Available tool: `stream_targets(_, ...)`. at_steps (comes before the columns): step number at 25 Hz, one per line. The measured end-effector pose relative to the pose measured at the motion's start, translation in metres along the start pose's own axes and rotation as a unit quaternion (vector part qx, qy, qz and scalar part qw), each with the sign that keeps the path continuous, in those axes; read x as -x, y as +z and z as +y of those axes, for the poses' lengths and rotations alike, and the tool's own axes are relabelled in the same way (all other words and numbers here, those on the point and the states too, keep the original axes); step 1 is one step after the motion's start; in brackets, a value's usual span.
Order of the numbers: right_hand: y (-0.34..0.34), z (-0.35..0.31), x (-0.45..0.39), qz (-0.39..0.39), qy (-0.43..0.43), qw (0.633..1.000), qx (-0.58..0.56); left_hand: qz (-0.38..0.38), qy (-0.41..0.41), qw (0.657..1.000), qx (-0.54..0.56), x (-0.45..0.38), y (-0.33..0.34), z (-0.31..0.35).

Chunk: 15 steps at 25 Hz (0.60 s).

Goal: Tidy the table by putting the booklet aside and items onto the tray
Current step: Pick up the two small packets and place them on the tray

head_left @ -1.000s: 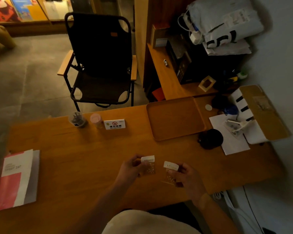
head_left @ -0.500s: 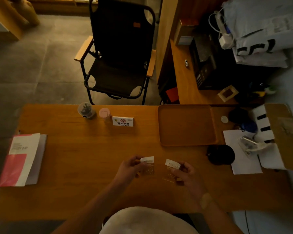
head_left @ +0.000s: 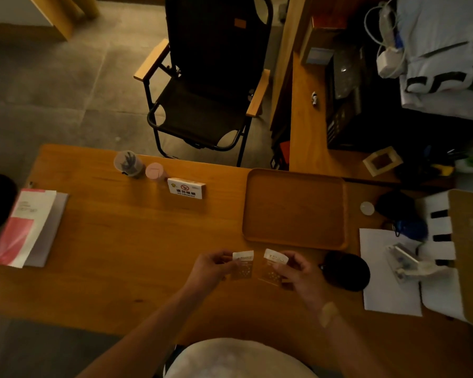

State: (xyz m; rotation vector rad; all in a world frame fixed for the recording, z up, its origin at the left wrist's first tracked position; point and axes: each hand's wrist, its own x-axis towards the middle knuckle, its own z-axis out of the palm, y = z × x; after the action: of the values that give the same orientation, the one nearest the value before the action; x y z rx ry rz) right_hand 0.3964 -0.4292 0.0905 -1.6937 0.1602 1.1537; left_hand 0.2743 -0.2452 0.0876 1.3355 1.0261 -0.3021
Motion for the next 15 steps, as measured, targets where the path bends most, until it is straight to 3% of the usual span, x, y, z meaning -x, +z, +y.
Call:
stream_targets(6, -0.031, -0.006, -0.033, -0.003, 0.018, 1.0, -0.001, 0.037, -0.012, 0.999, 0.019, -0.026, 0.021, 0.009)
stream_targets(15, -0.022, -0.021, -0.112, 0.012, 0.002, 0.999, 0.046, 0.027, 0.013, 0.999, -0.026, -0.106, 0.021, 0.033)
